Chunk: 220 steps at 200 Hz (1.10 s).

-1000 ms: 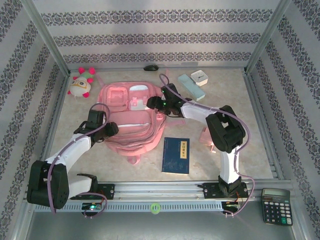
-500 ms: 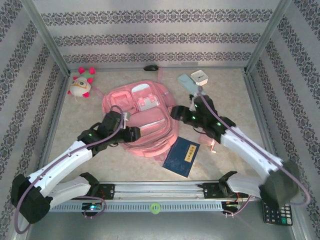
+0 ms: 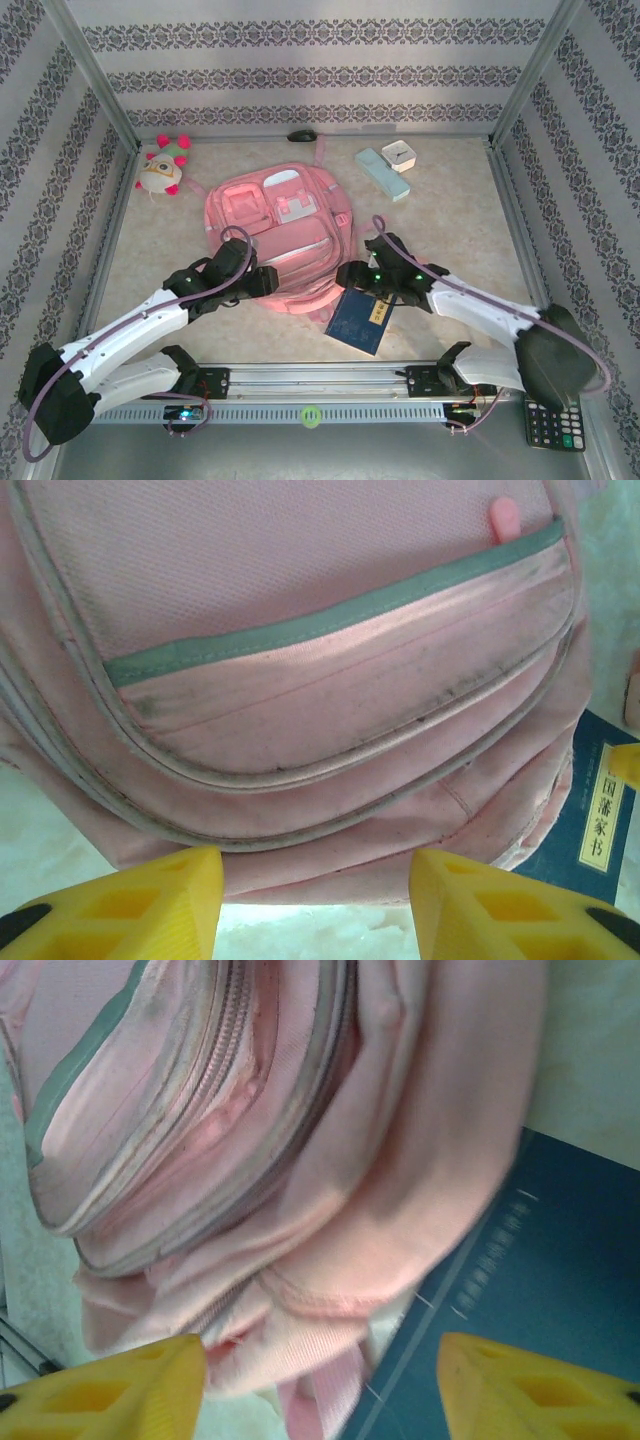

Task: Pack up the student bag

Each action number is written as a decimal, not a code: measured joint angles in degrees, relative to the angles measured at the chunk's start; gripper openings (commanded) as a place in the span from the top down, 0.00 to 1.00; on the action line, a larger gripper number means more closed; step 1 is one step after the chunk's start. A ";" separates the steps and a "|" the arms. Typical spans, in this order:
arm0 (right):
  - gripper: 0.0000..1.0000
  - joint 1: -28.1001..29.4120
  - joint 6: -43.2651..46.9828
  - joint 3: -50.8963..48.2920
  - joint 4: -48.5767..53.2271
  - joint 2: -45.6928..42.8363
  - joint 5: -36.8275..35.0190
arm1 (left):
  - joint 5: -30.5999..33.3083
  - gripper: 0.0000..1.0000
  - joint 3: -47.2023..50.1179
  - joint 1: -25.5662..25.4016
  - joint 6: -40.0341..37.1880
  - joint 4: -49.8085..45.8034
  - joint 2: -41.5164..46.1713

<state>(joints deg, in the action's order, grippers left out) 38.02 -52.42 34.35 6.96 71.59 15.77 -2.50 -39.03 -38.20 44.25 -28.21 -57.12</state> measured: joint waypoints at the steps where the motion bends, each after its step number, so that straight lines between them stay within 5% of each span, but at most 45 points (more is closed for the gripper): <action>1: 0.44 0.07 -0.11 0.09 -0.17 0.24 0.00 | 0.04 0.48 0.00 0.00 0.00 0.00 0.04; 62: 0.52 11.43 -3.93 10.03 -10.78 19.17 -0.76 | 2.34 0.49 -1.99 0.00 -0.07 -0.11 0.26; 117: 0.31 14.62 -3.78 20.59 -12.31 26.53 -0.63 | 0.66 0.50 -2.84 0.31 -0.09 0.20 0.61; 154: 0.32 11.67 -3.37 14.01 -3.87 12.37 -1.84 | -7.74 0.49 -4.02 -1.27 -0.35 4.68 -1.44; 220: 0.38 -2.14 -3.58 -0.68 18.71 -25.22 -1.51 | -19.06 0.49 -4.24 -8.57 -0.48 12.85 -20.13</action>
<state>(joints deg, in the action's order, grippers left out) 35.88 -56.01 33.67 25.67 46.37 14.26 -21.56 -43.27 -46.76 43.77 -15.35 -77.25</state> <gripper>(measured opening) 0.641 0.512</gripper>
